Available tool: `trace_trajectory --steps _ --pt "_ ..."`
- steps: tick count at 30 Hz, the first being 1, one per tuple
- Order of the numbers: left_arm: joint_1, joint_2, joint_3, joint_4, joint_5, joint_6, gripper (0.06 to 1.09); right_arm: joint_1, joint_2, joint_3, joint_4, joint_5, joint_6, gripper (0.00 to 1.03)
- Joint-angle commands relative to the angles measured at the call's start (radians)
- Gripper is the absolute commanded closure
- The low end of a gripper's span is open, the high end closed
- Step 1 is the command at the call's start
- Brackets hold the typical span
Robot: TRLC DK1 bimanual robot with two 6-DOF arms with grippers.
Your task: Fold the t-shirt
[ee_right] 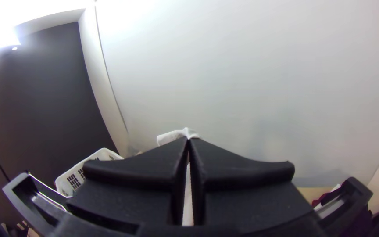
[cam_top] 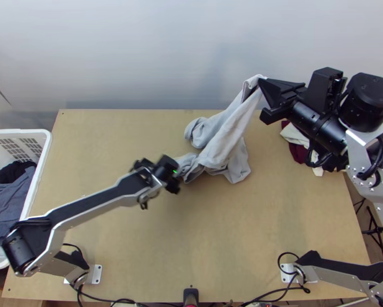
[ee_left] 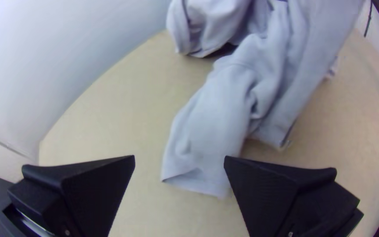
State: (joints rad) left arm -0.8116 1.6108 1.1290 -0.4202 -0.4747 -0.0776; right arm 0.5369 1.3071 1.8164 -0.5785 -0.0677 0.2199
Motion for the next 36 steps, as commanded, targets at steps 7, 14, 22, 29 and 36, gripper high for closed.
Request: trace_trajectory --steps 7,14,22,29,36 --pt "-0.271 0.116 -0.084 0.541 -0.260 0.251 0.10 -0.008 -0.017 0.003 -0.037 0.009 0.006 1.00" --pt "-0.212 0.288 -0.066 0.862 -0.374 0.466 0.10 -0.008 -0.032 0.008 -0.064 0.009 0.004 1.00" --pt "-0.095 0.411 0.006 0.906 -0.395 0.469 0.11 -0.008 -0.045 -0.002 -0.078 0.009 -0.001 1.00" --pt "-0.057 0.333 0.005 0.931 -0.320 0.524 1.03 -0.034 -0.045 -0.003 -0.078 0.011 -0.005 1.00" --pt "-0.046 0.046 -0.061 0.813 -0.225 0.544 1.04 -0.080 -0.062 -0.039 -0.077 0.011 -0.005 1.00"
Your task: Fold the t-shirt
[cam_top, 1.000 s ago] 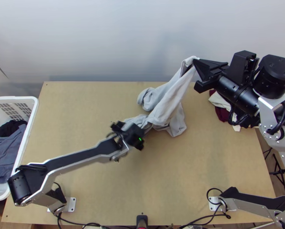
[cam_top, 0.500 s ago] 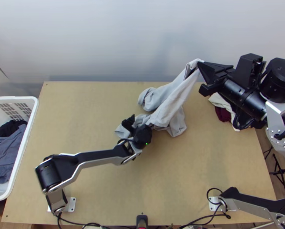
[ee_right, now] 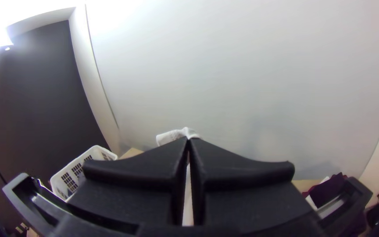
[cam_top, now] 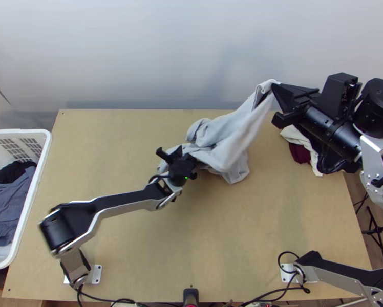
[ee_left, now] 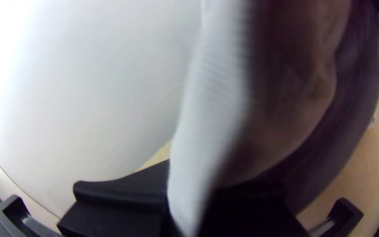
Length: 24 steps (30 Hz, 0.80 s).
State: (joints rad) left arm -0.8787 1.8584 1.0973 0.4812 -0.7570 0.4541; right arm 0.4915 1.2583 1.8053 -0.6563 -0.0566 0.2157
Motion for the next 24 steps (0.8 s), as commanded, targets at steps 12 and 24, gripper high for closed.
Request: trace_trajectory --steps 12,24 --pt "0.064 -0.685 0.047 -0.628 0.124 -0.074 1.04 -0.059 -0.100 -0.047 -0.032 0.000 0.001 1.00" --pt "0.043 -0.860 0.311 -0.696 0.177 0.190 1.04 -0.116 -0.066 0.262 -0.203 -0.002 0.010 1.00"
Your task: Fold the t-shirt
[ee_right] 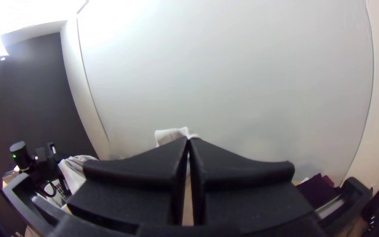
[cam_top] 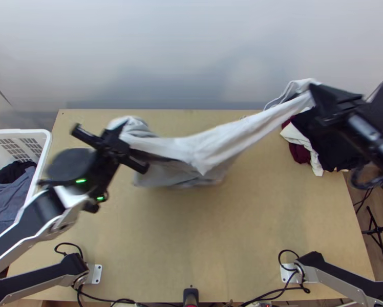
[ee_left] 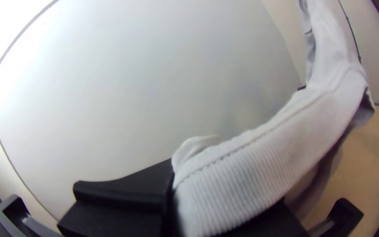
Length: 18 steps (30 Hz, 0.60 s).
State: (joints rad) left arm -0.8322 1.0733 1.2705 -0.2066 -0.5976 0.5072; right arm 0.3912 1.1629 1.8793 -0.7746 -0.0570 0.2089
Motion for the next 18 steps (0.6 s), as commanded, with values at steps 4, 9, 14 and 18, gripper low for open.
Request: trace_trajectory --steps 4,9,14,18 --pt "-0.007 -0.110 0.158 0.099 0.044 0.252 1.04 0.051 0.055 0.333 -0.173 -0.006 0.072 1.00" --pt "-0.010 -0.122 0.239 0.177 0.108 0.266 1.04 0.015 0.049 0.382 -0.221 -0.152 0.172 1.00" --pt "0.025 -0.095 0.245 0.383 0.134 0.260 1.04 -0.040 0.050 0.405 -0.238 -0.322 0.267 1.00" --pt "0.162 -0.052 0.201 0.492 0.214 0.175 1.04 -0.023 0.058 0.360 -0.252 -0.360 0.271 1.00"
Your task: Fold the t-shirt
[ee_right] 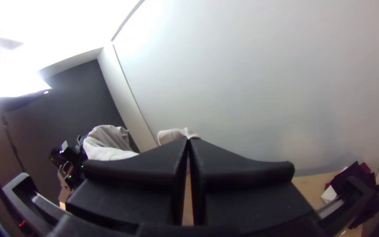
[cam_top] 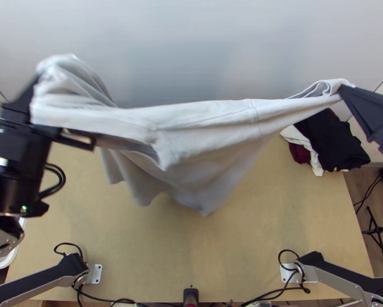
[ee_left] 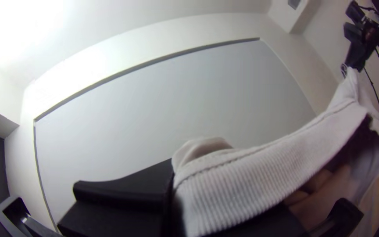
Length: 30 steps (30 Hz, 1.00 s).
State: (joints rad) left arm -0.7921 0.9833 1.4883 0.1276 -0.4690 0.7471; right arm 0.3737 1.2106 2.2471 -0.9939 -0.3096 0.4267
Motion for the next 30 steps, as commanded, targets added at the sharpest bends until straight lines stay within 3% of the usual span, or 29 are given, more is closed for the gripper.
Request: trace_trajectory --steps 1,4,7,10,18,25,30 --pt "0.134 0.045 -0.046 0.158 0.107 -0.089 1.04 0.002 0.010 -0.038 -0.035 -0.109 0.047 1.00" --pt "0.160 0.060 -0.183 0.181 0.147 -0.140 1.04 0.028 0.012 -0.118 -0.037 -0.108 0.030 1.00" --pt "0.246 0.080 -0.346 0.202 0.308 -0.253 1.04 0.041 0.017 -0.234 -0.031 -0.108 0.027 1.00" --pt "0.266 0.193 -0.451 0.294 0.337 -0.273 1.04 0.031 0.009 -0.380 -0.002 -0.108 -0.022 1.00" --pt "0.438 0.710 -0.318 0.612 0.314 -0.301 1.05 -0.139 0.047 -0.712 0.299 -0.109 -0.117 1.00" --pt "0.502 1.025 -0.039 0.636 0.202 -0.275 1.05 -0.202 0.159 -0.911 0.690 -0.098 -0.103 1.00" --pt "0.519 1.131 0.087 0.636 0.105 -0.259 1.04 -0.254 0.270 -0.968 0.936 -0.016 -0.114 1.00"
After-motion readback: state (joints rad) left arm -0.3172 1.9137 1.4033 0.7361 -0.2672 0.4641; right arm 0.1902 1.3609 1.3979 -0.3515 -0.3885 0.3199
